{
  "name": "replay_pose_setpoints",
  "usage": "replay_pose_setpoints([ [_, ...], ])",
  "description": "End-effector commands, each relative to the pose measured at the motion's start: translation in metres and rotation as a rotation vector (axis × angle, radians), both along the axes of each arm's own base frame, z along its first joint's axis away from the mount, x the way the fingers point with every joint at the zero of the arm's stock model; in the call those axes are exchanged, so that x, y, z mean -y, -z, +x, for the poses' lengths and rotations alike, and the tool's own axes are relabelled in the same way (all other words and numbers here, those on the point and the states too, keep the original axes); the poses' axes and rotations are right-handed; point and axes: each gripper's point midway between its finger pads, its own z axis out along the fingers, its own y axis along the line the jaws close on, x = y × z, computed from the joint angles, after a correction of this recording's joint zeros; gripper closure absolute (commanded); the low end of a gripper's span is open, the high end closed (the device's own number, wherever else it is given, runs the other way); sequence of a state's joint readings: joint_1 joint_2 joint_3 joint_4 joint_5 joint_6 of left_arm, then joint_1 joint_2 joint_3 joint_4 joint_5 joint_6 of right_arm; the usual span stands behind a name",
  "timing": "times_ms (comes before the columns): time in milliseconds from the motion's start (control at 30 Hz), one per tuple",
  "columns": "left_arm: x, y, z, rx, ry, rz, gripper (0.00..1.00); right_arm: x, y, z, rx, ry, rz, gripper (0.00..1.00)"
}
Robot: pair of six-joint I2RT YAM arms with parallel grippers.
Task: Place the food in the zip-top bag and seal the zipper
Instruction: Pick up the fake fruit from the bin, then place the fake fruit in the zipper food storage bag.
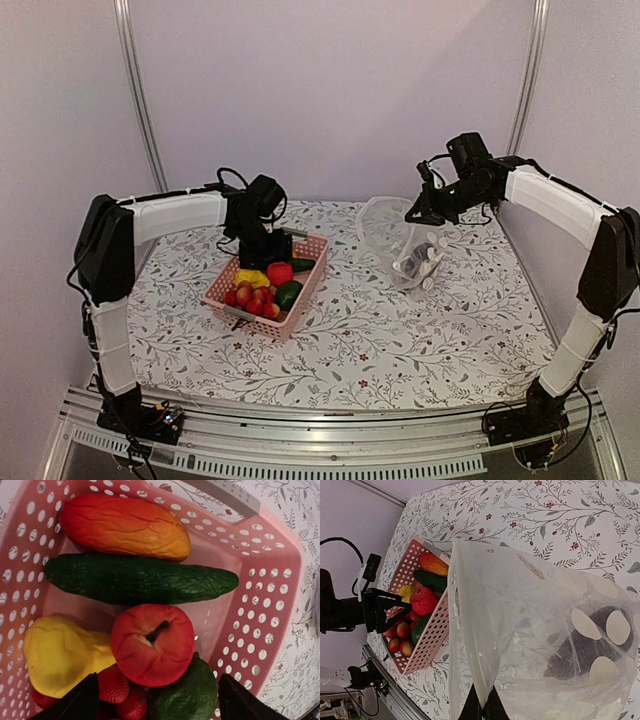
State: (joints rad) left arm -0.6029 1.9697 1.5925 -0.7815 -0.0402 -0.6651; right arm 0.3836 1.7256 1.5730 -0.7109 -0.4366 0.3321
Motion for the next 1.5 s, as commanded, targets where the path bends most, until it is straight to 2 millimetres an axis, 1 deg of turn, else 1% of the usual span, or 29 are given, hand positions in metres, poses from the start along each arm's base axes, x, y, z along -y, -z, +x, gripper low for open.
replay_pose_setpoints([
  [0, 0.012, 0.016, 0.014, -0.065, -0.089, -0.088, 0.21, -0.008, -0.011, -0.005, 0.02, -0.031, 0.033, 1.0],
  [100, 0.013, 0.034, 0.016, -0.099, -0.093, -0.065, 0.25, -0.008, -0.014, -0.006, 0.027, -0.035, 0.032, 1.0],
  [233, 0.014, 0.048, 0.016, -0.121, -0.085, -0.06, 0.32, -0.007, -0.015, -0.008, 0.027, -0.03, 0.031, 1.0],
  [267, 0.014, 0.049, 0.017, -0.123, -0.085, -0.061, 0.34, -0.006, -0.014, -0.008, 0.025, -0.029, 0.031, 1.0],
  [333, 0.016, 0.046, 0.017, -0.12, -0.077, -0.072, 0.46, -0.006, -0.015, -0.01, 0.024, -0.028, 0.033, 1.0],
  [400, 0.016, 0.034, 0.02, -0.096, -0.069, -0.081, 0.54, -0.006, -0.017, -0.012, 0.027, -0.025, 0.034, 1.0],
  [433, 0.016, 0.025, 0.021, -0.08, -0.066, -0.088, 0.57, -0.005, -0.019, -0.013, 0.03, -0.025, 0.035, 1.0],
  [467, 0.016, 0.013, 0.022, -0.059, -0.062, -0.097, 0.59, -0.005, -0.02, -0.014, 0.031, -0.026, 0.033, 1.0],
  [533, 0.015, -0.013, 0.024, -0.006, -0.057, -0.111, 0.63, -0.004, -0.023, -0.015, 0.034, -0.028, 0.029, 1.0],
  [600, 0.015, -0.041, 0.025, 0.056, -0.043, -0.134, 0.65, -0.004, -0.025, -0.017, 0.039, -0.035, 0.025, 1.0],
  [667, 0.021, -0.072, 0.027, 0.127, -0.012, -0.187, 0.66, -0.005, -0.028, -0.02, 0.039, -0.041, 0.036, 1.0],
  [733, 0.036, -0.107, 0.03, 0.223, 0.042, -0.265, 0.68, -0.006, -0.029, -0.022, 0.035, -0.046, 0.042, 1.0],
  [833, 0.062, -0.159, 0.028, 0.366, 0.139, -0.378, 0.69, -0.007, -0.031, -0.023, 0.036, -0.049, 0.046, 1.0],
  [900, 0.088, -0.196, 0.017, 0.488, 0.254, -0.441, 0.69, -0.008, -0.031, -0.023, 0.031, -0.051, 0.053, 1.0],
  [967, 0.114, -0.219, 0.004, 0.577, 0.365, -0.484, 0.7, -0.011, -0.032, -0.024, 0.027, -0.058, 0.065, 1.0],
  [1033, 0.137, -0.233, -0.006, 0.622, 0.444, -0.518, 0.7, -0.015, -0.033, -0.023, 0.021, -0.063, 0.08, 1.0],
  [1067, 0.148, -0.233, -0.008, 0.62, 0.469, -0.531, 0.71, -0.017, -0.034, -0.023, 0.018, -0.067, 0.087, 1.0],
  [1133, 0.167, -0.228, -0.012, 0.602, 0.513, -0.55, 0.71, -0.02, -0.036, -0.023, 0.015, -0.075, 0.098, 1.0],
  [1167, 0.174, -0.221, -0.012, 0.591, 0.521, -0.54, 0.71, -0.022, -0.038, -0.023, 0.017, -0.08, 0.107, 1.0],
  [1233, 0.187, -0.204, -0.012, 0.557, 0.534, -0.52, 0.65, -0.024, -0.044, -0.023, 0.02, -0.085, 0.125, 1.0],
  [1300, 0.197, -0.187, -0.013, 0.516, 0.544, -0.504, 0.51, -0.027, -0.052, -0.023, 0.034, -0.095, 0.146, 1.0],
  [1367, 0.2, -0.176, -0.014, 0.484, 0.54, -0.492, 0.36, -0.028, -0.056, -0.023, 0.041, -0.096, 0.156, 1.0],
  [1433, 0.191, -0.174, -0.009, 0.494, 0.501, -0.451, 0.19, -0.029, -0.059, -0.023, 0.041, -0.098, 0.164, 1.0],
  [1467, 0.187, -0.178, -0.009, 0.51, 0.498, -0.442, 0.14, -0.03, -0.059, -0.024, 0.036, -0.101, 0.171, 1.0],
])
